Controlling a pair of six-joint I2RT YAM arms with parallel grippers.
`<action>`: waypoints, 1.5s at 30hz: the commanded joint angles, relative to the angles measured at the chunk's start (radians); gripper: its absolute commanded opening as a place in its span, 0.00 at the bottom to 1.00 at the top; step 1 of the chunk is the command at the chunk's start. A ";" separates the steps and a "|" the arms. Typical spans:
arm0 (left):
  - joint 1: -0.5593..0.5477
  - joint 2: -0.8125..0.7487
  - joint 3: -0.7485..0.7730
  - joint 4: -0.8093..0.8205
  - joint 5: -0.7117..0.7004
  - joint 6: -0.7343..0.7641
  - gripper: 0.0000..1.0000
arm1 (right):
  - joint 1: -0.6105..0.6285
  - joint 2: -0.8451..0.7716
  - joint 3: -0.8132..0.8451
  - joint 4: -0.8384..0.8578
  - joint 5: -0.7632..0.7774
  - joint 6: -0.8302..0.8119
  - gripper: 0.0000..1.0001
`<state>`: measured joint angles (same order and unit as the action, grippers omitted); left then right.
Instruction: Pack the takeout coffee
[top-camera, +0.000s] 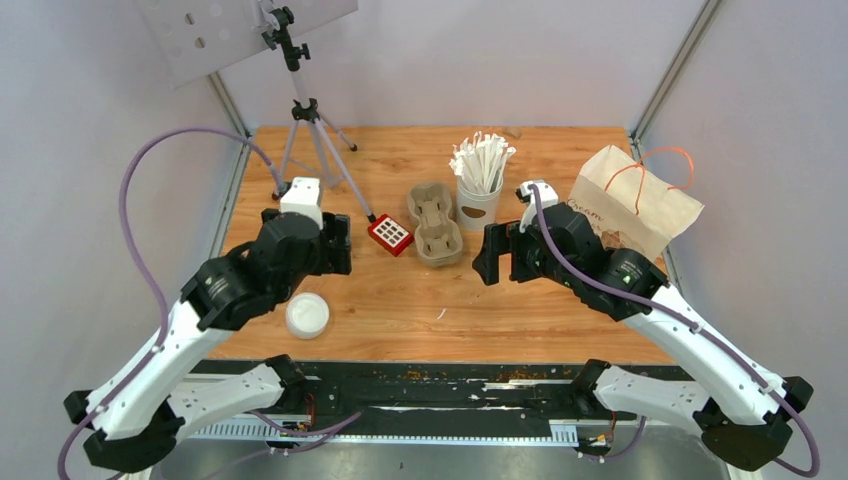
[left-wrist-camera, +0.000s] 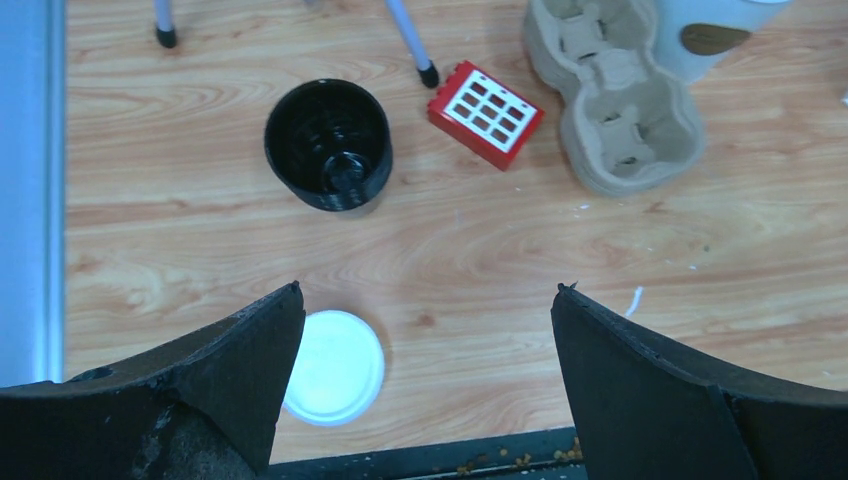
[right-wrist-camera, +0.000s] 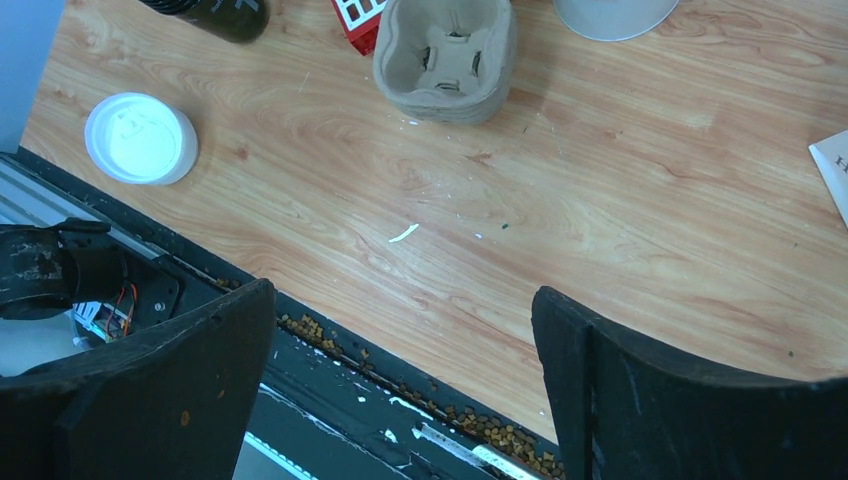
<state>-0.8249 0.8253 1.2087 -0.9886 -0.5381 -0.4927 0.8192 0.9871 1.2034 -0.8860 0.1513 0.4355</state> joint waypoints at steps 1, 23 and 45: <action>0.050 0.124 0.145 -0.058 -0.117 0.024 1.00 | -0.002 -0.046 -0.019 0.083 -0.037 -0.040 0.99; 0.778 0.397 -0.011 0.227 0.443 0.059 0.59 | -0.002 -0.189 -0.078 0.189 -0.241 -0.162 0.94; 0.816 0.515 -0.079 0.309 0.481 0.134 0.35 | -0.002 -0.162 -0.066 0.153 -0.205 -0.107 0.92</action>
<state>-0.0185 1.3342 1.1221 -0.7265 -0.0742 -0.3824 0.8192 0.8139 1.1255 -0.7429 -0.0692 0.3126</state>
